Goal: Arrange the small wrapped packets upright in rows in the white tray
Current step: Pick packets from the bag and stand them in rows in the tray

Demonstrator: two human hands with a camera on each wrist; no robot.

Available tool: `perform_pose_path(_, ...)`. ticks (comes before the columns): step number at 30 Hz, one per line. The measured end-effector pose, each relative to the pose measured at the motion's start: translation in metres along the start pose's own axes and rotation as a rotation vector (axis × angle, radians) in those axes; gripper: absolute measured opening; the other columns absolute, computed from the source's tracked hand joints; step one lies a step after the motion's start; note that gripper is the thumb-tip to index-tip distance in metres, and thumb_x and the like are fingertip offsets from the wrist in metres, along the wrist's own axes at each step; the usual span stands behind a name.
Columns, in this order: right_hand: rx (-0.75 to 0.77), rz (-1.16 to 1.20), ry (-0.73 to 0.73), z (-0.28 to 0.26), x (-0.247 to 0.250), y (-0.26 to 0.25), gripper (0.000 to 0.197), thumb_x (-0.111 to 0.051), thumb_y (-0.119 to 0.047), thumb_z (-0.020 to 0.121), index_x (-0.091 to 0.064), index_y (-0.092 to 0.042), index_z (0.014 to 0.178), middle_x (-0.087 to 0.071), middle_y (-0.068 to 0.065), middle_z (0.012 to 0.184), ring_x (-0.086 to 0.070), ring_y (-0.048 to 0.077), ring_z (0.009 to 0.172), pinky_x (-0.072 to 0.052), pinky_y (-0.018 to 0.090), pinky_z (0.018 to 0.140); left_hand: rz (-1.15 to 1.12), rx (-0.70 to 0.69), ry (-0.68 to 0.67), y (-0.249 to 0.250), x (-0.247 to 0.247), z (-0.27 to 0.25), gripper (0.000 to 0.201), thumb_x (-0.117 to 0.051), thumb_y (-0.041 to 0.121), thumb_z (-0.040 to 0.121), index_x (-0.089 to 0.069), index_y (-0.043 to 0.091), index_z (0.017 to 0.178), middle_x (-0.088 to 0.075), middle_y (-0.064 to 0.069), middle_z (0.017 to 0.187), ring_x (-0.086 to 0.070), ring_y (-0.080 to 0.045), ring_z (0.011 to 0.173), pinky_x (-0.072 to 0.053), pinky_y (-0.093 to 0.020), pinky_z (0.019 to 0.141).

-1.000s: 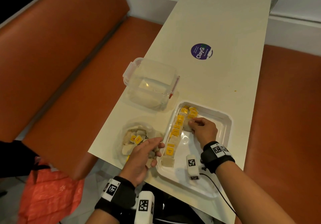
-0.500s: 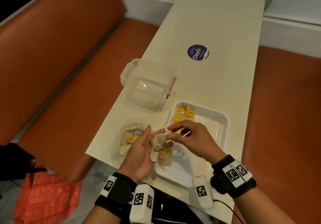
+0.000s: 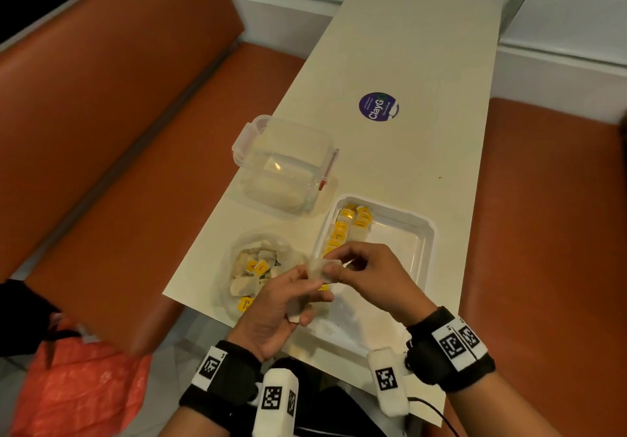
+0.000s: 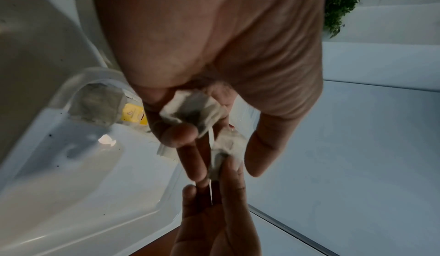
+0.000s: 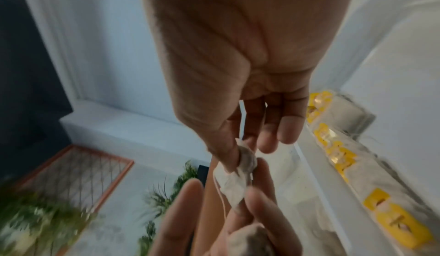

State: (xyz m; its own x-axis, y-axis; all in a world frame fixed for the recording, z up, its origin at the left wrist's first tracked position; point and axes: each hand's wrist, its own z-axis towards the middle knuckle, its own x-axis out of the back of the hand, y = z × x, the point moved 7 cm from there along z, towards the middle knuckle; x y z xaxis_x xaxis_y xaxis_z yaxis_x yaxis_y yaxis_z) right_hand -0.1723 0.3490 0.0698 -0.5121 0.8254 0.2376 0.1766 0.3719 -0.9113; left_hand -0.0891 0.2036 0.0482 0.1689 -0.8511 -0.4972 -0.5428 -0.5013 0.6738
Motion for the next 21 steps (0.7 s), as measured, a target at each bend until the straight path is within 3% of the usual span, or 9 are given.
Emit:
perform_pose_path(4,-0.078,0.242,-0.007,-0.008,0.005,0.011,0.010,-0.080,-0.020,0.091,-0.079,-0.016,0.100,-0.077,0.012,0.093,-0.071,0.022,0.079,-0.059,0.034,0.075,0.044,-0.020,0.162,-0.006,0.011,-0.002,0.043,-0.083,0.033,0.081,-0.077,0.006,0.114,-0.073,-0.011,0.106,-0.063,-0.013,0.079,-0.035,-0.022,0.050)
perform_pose_path(8,-0.126,0.380,-0.051,-0.015,0.003,0.019,0.018,-0.079,-0.017,0.091,-0.077,-0.006,0.105,-0.074,0.025,0.099,-0.070,0.025,0.081,-0.060,0.036,0.077,0.087,-0.071,0.208,-0.003,0.011,-0.001,0.030,-0.080,0.034,0.083,-0.077,0.010,0.102,-0.073,-0.007,0.096,-0.060,-0.012,0.073,-0.034,-0.022,0.048)
perform_pose_path(15,-0.172,0.498,-0.095,-0.022,-0.006,0.026,0.026,-0.076,-0.013,0.092,-0.072,0.002,0.112,-0.074,0.022,0.097,-0.069,0.027,0.080,-0.060,0.037,0.079,0.124,-0.115,0.182,-0.002,0.006,-0.002,0.033,-0.083,0.037,0.079,-0.078,0.011,0.100,-0.067,-0.005,0.087,-0.056,-0.012,0.071,-0.032,-0.024,0.049)
perform_pose_path(21,-0.046,0.274,-0.107,-0.028,-0.006,0.018,0.022,-0.076,-0.030,0.093,-0.076,-0.014,0.108,-0.079,0.006,0.102,-0.073,0.030,0.098,-0.058,0.033,0.082,0.260,-0.097,0.184,-0.003,0.012,-0.002,0.028,-0.082,0.034,0.084,-0.080,0.010,0.099,-0.066,-0.003,0.083,-0.050,-0.011,0.067,-0.031,-0.024,0.051)
